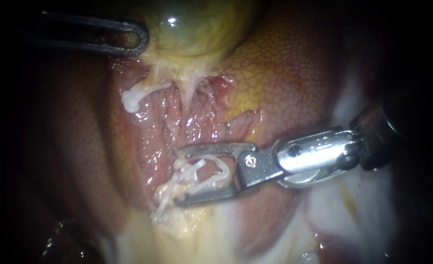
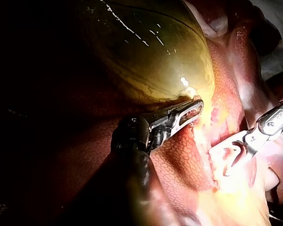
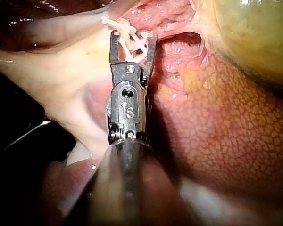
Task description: Clipping second clip right tube
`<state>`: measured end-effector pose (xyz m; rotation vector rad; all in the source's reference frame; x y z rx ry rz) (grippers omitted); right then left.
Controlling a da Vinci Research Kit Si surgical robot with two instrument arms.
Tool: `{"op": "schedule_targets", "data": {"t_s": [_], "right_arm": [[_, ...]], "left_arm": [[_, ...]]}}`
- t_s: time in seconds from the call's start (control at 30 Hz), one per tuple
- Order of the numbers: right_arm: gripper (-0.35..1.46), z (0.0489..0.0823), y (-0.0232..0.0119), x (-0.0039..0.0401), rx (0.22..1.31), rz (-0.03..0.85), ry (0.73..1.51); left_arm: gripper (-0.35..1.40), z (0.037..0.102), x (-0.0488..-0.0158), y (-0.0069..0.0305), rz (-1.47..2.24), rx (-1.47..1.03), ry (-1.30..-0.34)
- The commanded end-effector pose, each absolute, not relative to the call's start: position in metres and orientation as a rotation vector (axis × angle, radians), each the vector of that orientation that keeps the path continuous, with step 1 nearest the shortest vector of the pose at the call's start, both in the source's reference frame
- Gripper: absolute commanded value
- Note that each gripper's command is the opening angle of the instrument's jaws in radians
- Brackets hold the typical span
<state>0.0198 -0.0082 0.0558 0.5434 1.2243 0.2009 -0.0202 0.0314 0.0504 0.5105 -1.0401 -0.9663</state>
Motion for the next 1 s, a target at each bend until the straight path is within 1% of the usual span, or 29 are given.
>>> {"op": "schedule_targets", "data": {"t_s": [0.03, 0.27, 0.5, 0.6, 0.8, 1.0], "right_arm": [[0.47, 0.0557, -0.0081, 0.0198, 0.544, 0.201, 1.224], [0.47, 0.0547, -0.008, 0.0193, 0.553, 0.199, 1.227], [0.48, 0.052, -0.0068, 0.0169, 0.553, 0.215, 1.227], [0.48, 0.0513, -0.0062, 0.0156, 0.551, 0.223, 1.224], [0.47, 0.0509, -0.0055, 0.014, 0.554, 0.225, 1.224], [0.47, 0.0509, -0.0052, 0.0132, 0.554, 0.226, 1.223]], "left_arm": [[-0.35, 0.0504, -0.0202, 0.0314, -0.966, 0.511, -1.04], [-0.35, 0.0504, -0.0201, 0.0314, -0.966, 0.511, -1.04], [-0.35, 0.0503, -0.0201, 0.0314, -0.966, 0.511, -1.04], [-0.35, 0.0503, -0.0201, 0.0314, -0.966, 0.511, -1.04], [-0.35, 0.0503, -0.0201, 0.0314, -0.966, 0.511, -1.04], [-0.35, 0.0503, -0.02, 0.0314, -0.966, 0.511, -1.04]]}}
